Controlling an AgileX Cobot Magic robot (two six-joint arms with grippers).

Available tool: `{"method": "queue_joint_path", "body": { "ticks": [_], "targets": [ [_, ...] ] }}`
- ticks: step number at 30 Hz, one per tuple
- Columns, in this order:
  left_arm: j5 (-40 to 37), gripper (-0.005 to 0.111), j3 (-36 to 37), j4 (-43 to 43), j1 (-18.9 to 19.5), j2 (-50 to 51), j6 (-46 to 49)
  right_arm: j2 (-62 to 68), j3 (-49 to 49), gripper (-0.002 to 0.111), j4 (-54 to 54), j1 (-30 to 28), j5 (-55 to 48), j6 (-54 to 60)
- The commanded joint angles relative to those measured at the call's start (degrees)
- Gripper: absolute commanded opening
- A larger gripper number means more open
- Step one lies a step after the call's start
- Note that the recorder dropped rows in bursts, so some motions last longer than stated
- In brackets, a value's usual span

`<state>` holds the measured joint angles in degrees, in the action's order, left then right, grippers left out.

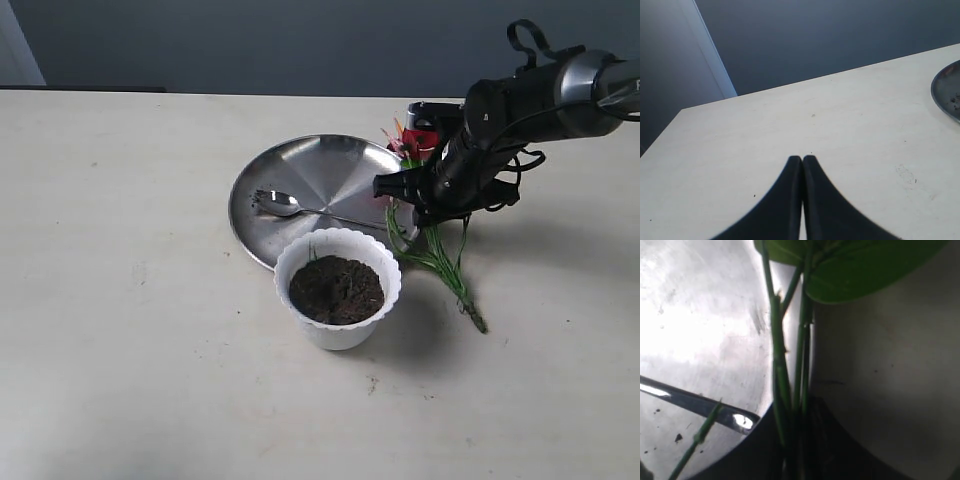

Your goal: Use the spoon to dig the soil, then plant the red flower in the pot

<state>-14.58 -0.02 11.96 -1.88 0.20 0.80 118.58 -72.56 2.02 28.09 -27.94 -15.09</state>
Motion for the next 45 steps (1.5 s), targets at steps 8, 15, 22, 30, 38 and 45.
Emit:
{"method": "queue_joint_path", "body": {
  "ticks": [8,15,22,30,38,45],
  "targets": [
    [0.6,0.000,0.0,-0.3,0.0,-0.2,-0.2,0.3,0.2,0.001,-1.6,0.0,-0.4,1.5],
    [0.6,0.000,0.0,-0.3,0.0,-0.2,-0.2,0.3,0.2,0.001,-1.6,0.0,0.1,1.5],
    [0.6,0.000,0.0,-0.3,0.0,-0.2,-0.2,0.3,0.2,0.001,-1.6,0.0,0.2,1.5],
    [0.6,0.000,0.0,-0.3,0.0,-0.2,-0.2,0.3,0.2,0.030,-1.4,0.0,0.3,1.5],
    [0.6,0.000,0.0,-0.3,0.0,-0.2,-0.2,0.3,0.2,0.029,-1.3,0.0,0.2,1.5],
    [0.6,0.000,0.0,-0.3,0.0,-0.2,-0.2,0.3,0.2,0.000,-1.5,0.0,-1.9,1.5]
  ]
}}
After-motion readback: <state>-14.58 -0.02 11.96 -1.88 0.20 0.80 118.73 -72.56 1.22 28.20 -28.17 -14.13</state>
